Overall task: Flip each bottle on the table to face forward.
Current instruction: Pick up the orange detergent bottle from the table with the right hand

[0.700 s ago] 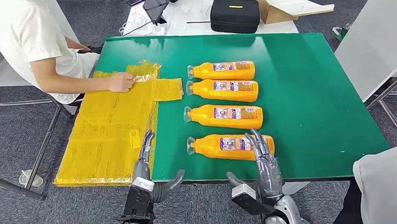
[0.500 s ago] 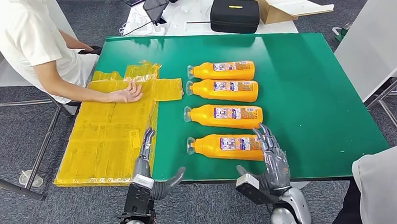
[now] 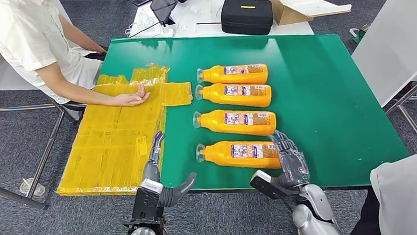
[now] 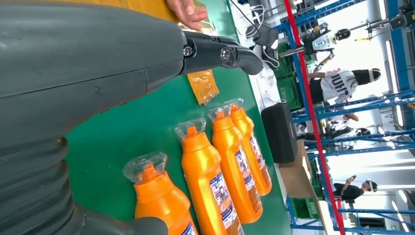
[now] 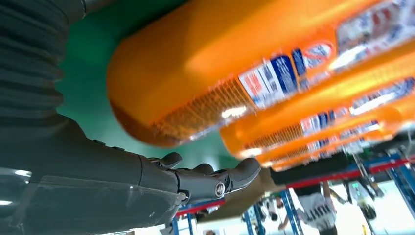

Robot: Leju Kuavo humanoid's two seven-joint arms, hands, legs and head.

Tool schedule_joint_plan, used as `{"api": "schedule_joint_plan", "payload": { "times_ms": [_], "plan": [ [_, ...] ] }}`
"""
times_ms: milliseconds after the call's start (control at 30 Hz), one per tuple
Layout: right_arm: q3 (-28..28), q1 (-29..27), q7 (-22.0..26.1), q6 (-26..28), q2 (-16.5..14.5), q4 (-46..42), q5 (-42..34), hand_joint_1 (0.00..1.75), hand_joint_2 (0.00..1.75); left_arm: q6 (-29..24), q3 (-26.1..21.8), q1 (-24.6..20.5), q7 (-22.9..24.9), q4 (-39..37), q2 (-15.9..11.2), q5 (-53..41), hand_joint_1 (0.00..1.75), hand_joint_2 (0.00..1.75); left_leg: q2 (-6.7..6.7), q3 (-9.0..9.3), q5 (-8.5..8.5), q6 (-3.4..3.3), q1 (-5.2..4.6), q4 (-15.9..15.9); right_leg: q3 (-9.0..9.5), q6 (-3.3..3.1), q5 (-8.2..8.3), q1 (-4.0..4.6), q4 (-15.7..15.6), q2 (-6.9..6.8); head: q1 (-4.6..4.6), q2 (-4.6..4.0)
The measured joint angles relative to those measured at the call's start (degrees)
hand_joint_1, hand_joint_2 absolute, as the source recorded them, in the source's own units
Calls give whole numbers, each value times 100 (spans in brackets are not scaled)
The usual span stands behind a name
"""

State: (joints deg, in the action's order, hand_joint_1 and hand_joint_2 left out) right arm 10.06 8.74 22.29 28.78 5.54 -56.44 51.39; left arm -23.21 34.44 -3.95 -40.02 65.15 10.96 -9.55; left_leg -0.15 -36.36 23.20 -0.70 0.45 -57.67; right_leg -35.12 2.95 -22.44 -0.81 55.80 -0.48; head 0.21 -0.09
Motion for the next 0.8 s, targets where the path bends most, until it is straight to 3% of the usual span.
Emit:
{"api": "schedule_joint_plan", "payload": {
  "times_ms": [800],
  "plan": [
    [432,828,-243,-620,60,1090,253,0,175,99,92,-137,-2,-79,36,17,0,175,25,19,0,0,0,0,5,-13,13,1,-1,15,1,0]
  ]
}}
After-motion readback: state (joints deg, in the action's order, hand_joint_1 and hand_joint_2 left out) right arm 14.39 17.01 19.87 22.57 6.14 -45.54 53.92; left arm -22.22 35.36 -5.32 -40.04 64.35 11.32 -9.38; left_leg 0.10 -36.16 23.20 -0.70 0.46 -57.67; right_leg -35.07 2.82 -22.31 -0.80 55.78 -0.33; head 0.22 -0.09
